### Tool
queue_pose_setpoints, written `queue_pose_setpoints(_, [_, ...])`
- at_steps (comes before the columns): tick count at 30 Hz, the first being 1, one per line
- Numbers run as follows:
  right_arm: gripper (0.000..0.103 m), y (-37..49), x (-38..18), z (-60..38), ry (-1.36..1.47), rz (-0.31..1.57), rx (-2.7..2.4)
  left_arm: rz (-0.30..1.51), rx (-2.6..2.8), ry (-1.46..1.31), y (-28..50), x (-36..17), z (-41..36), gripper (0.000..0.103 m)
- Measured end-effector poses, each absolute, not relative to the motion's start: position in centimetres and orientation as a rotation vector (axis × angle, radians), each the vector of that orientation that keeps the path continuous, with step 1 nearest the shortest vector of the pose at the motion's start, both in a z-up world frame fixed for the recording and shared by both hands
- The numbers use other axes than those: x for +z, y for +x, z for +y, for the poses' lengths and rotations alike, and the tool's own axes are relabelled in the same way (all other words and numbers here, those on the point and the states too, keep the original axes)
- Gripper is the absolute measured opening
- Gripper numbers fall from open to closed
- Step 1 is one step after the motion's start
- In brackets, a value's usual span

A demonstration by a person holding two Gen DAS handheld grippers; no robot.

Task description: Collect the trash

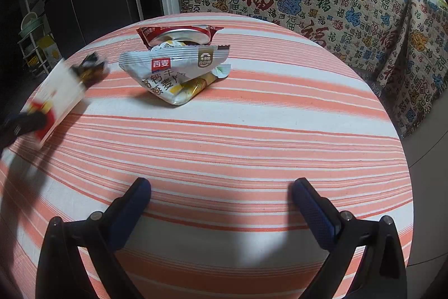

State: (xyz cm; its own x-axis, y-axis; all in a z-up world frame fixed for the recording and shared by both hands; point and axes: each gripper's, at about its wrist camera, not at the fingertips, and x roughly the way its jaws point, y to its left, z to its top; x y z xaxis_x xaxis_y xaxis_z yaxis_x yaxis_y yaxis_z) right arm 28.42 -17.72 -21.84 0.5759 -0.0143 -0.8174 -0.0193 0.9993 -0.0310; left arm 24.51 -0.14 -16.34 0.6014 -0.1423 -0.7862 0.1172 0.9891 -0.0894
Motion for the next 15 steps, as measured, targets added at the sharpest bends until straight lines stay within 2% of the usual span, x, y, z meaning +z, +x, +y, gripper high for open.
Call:
queue_pose_setpoints(2, [0.103, 28.4, -21.8, -17.7, -0.038, 0.957, 0.003, 0.927, -0.175, -0.056, 22.9, -17.0, 0.2, 0.011])
queue_pose_setpoints(4, [0.103, 28.4, -21.8, -17.7, -0.038, 0.958, 0.003, 0.932, -0.194, -0.046, 22.1, -17.6, 0.1, 0.021])
queue_pose_setpoints(5, [0.103, 28.4, -21.8, -17.7, -0.038, 0.958, 0.003, 0.935, -0.205, -0.037, 22.0, -17.9, -0.1, 0.040])
queue_pose_setpoints(6, [0.103, 28.4, -21.8, -17.7, -0.038, 0.958, 0.003, 0.929, -0.208, -0.030, 22.0, -18.0, -0.2, 0.064])
queue_pose_setpoints(8, [0.103, 28.4, -21.8, -17.7, -0.038, 0.958, 0.002, 0.893, -0.197, 0.000, 22.2, -18.0, -0.5, 0.086])
queue_pose_setpoints(15, [0.103, 28.4, -21.7, -17.7, -0.036, 0.959, 0.003, 0.932, -0.078, 0.103, 25.4, -19.8, 0.1, 0.091])
